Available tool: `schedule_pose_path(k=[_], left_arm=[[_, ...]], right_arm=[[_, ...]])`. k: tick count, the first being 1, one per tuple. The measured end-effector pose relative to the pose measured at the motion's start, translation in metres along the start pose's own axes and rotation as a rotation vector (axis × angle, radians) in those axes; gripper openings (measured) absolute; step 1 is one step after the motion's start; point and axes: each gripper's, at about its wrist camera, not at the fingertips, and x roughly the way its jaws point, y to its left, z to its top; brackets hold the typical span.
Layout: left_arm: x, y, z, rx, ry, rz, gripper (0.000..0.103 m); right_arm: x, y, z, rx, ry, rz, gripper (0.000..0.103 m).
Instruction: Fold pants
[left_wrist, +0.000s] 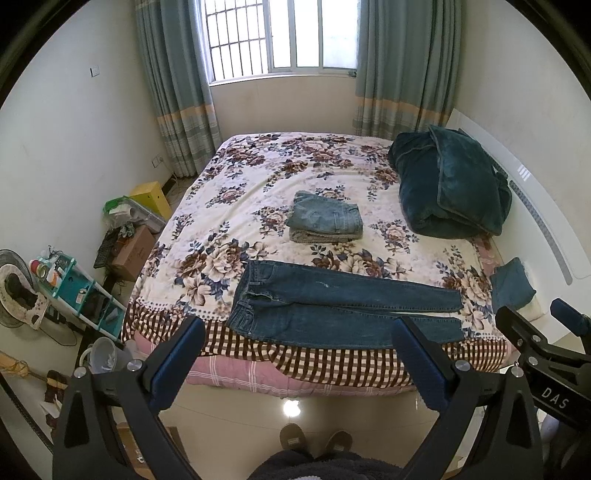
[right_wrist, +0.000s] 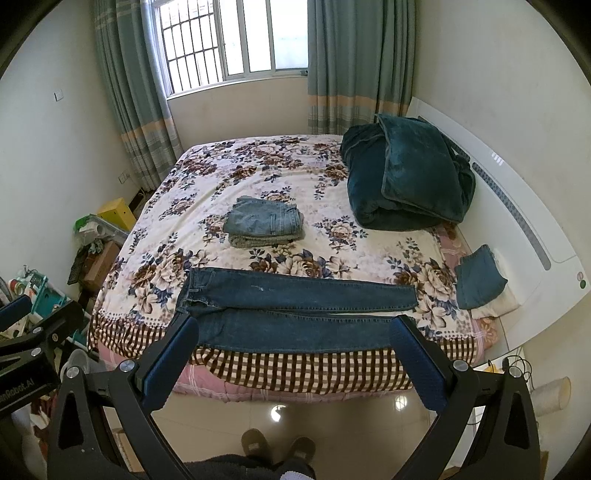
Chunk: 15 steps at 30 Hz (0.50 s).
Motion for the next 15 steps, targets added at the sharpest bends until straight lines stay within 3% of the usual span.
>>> schedule_pose_path(k=[15], left_arm=[[-0.007, -0.004, 0.011, -0.001, -0.005, 0.005, 0.103]], right_arm=[[-0.007, 0.004, 0.005, 0.0, 0.009, 0.003, 0.103]])
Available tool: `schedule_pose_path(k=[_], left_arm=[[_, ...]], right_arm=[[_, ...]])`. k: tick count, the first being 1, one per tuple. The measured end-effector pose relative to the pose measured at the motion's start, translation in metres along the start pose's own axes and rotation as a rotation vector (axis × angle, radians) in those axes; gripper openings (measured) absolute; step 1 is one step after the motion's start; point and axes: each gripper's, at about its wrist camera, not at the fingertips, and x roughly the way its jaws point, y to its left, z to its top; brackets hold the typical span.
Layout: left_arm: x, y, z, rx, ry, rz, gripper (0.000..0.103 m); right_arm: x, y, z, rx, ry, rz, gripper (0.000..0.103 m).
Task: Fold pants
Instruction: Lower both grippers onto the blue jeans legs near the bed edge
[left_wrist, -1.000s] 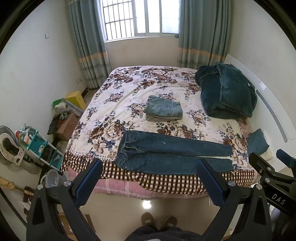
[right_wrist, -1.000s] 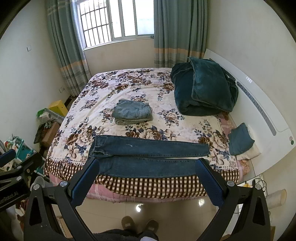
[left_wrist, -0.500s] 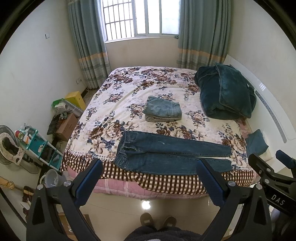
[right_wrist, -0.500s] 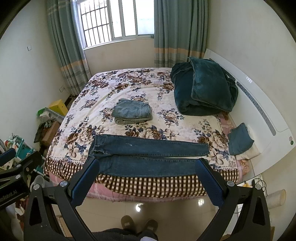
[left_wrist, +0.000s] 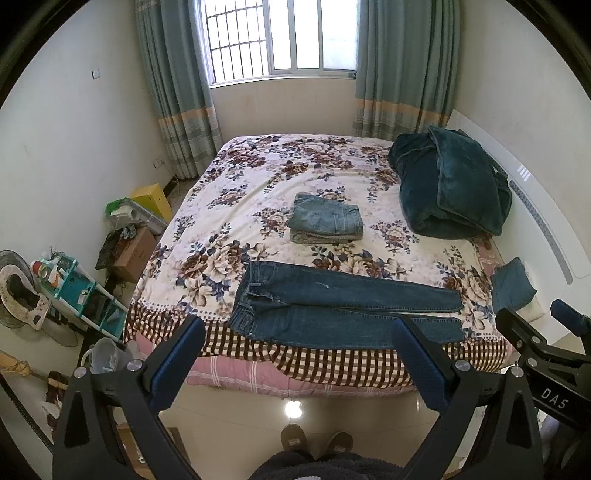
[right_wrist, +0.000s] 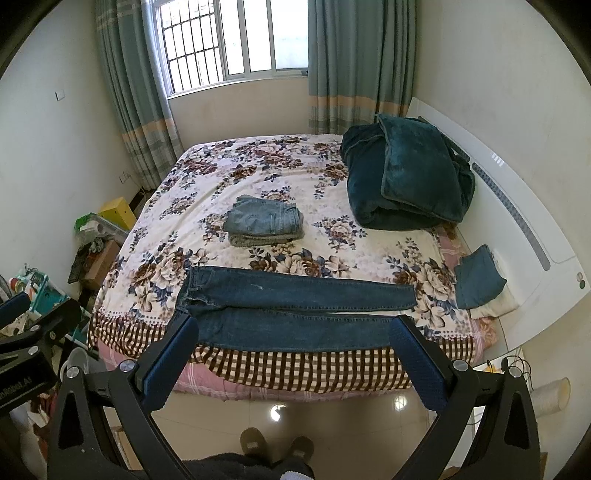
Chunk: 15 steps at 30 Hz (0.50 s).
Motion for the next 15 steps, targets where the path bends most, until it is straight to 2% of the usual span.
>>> schedule_pose_path(k=[6, 10, 15], left_arm=[[-0.003, -0.004, 0.005, -0.01, 0.005, 0.009, 0.103], [0.006, -0.012, 0.001, -0.026, -0.002, 0.044, 0.103], [0.044, -0.022, 0.0, -0.045, 0.001, 0.097, 0.103]], right_arm=[[-0.002, -0.005, -0.001, -0.002, 0.011, 0.012, 0.103], [0.017, -0.02, -0.006, 0.0, 0.028, 0.02, 0.103], [0.062, -0.034, -0.004, 0.001, 0.083, 0.017, 0.103]])
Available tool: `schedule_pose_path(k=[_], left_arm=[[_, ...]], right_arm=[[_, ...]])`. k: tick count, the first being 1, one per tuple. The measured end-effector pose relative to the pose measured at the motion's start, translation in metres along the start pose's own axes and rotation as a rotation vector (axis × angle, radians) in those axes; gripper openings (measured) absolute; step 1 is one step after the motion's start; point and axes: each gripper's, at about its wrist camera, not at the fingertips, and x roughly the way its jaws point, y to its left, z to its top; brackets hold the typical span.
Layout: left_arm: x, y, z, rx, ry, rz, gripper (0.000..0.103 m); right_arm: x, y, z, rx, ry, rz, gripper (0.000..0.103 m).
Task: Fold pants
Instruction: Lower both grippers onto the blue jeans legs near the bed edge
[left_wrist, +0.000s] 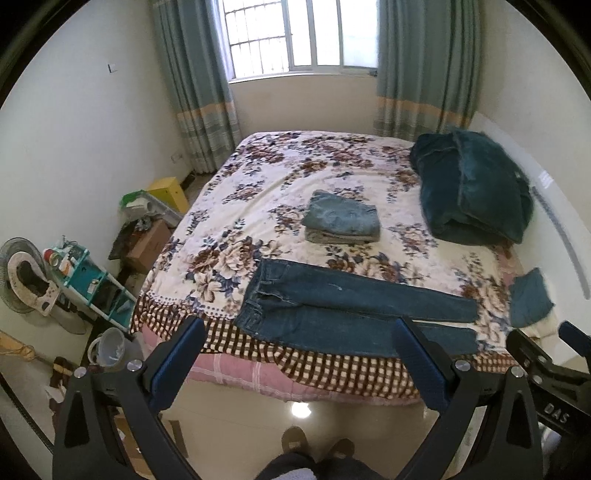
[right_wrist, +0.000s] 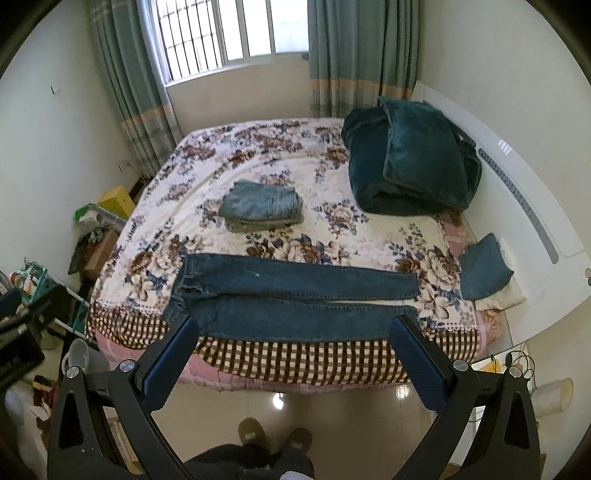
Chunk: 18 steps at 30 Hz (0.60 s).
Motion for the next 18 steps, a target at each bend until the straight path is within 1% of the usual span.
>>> schedule_pose_path(k=[2, 6, 10, 11, 13, 14, 17, 18], left_arm=[[0.025, -0.007, 0.004, -0.001, 0.001, 0.043, 0.103], [0.07, -0.015, 0.004, -0.004, 0.022, 0.091, 0.103], [0.127, -0.025, 0.01, -0.003, 0.074, 0.103, 0.103], [0.15, -0.03, 0.015, 0.002, 0.087, 0.108, 0.103], [0.174, -0.038, 0.019, 0.015, 0.111, 0.121, 0.103], [0.193, -0.042, 0.023, 0.02, 0.123, 0.12, 0.103], [0.251, -0.055, 0.037, 0.041, 0.168, 0.125, 0.103], [0.263, -0.056, 0.04, 0.046, 0.175, 0.129, 0.103]], right_arm=[[0.023, -0.007, 0.004, 0.0, 0.017, 0.004, 0.103], [0.079, -0.023, 0.012, -0.003, 0.033, -0.042, 0.103], [0.141, -0.04, 0.027, 0.027, 0.055, -0.084, 0.103], [0.159, -0.045, 0.033, 0.032, 0.061, -0.091, 0.103], [0.197, -0.055, 0.042, 0.052, 0.075, -0.113, 0.103], [0.22, -0.06, 0.048, 0.066, 0.087, -0.122, 0.103], [0.28, -0.076, 0.061, 0.116, 0.131, -0.133, 0.103], [0.309, -0.082, 0.068, 0.135, 0.159, -0.142, 0.103]])
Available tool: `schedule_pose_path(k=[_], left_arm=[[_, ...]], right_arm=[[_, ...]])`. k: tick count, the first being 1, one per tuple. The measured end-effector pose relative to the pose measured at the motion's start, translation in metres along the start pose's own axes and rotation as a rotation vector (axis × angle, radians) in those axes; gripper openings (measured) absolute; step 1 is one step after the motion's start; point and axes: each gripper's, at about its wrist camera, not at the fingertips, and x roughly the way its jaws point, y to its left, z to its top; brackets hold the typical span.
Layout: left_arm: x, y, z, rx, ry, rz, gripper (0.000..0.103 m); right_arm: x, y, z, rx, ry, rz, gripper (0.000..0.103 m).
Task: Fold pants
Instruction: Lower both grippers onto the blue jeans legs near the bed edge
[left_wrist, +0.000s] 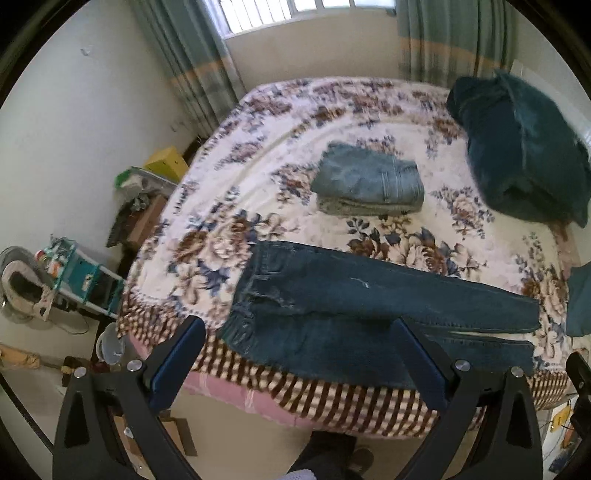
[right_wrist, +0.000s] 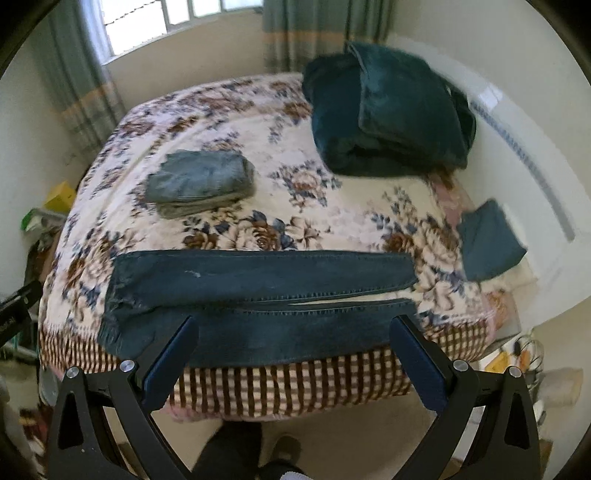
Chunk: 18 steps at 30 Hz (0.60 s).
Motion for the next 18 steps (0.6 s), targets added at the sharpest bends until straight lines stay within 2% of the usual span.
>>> schedule_pose_path(k=[5, 11, 18], left_arm=[[0.092, -0.03, 0.043, 0.039, 0.084, 0.003, 0.103], [0.211, -0.061, 0.079, 0.043, 0.223, 0.0, 0.103], [0.359, -0.081, 0.097, -0.04, 0.441, 0.014, 0.103]], right_arm=[[0.109, -0.003, 0.042, 0.092, 0.104, -0.025, 0.103], [0.266, -0.02, 0.082, 0.263, 0.258, -0.06, 0.103], [0.413, -0.056, 0.078, 0.494, 0.434, -0.096, 0.103]])
